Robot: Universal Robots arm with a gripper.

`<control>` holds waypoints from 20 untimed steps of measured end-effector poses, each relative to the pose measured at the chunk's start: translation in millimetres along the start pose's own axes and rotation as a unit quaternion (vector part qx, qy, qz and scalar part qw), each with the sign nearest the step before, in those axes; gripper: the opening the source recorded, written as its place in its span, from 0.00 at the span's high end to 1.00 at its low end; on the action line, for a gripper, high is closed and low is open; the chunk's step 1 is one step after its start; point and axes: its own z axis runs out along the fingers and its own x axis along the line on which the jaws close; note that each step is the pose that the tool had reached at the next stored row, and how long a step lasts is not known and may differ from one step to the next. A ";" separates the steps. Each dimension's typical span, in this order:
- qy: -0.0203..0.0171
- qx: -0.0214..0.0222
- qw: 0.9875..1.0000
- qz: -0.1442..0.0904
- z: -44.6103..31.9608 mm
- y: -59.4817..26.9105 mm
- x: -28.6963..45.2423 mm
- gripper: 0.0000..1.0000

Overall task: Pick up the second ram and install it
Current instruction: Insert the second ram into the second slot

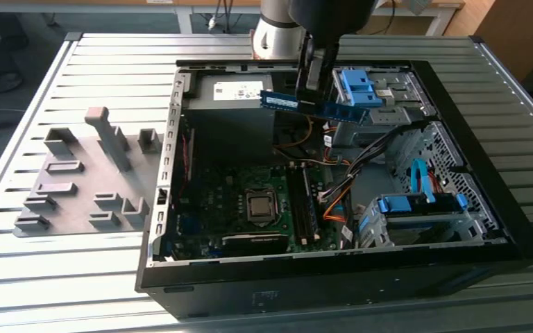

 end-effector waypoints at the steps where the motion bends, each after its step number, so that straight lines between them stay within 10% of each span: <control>1: 0.000 0.000 1.000 0.006 0.2 0.0 0.0 0.86; 11: -0.001 0.004 0.998 0.065 1.5 0.0 0.1 0.86; 20: -0.001 0.008 0.993 0.119 2.4 -0.1 0.2 0.86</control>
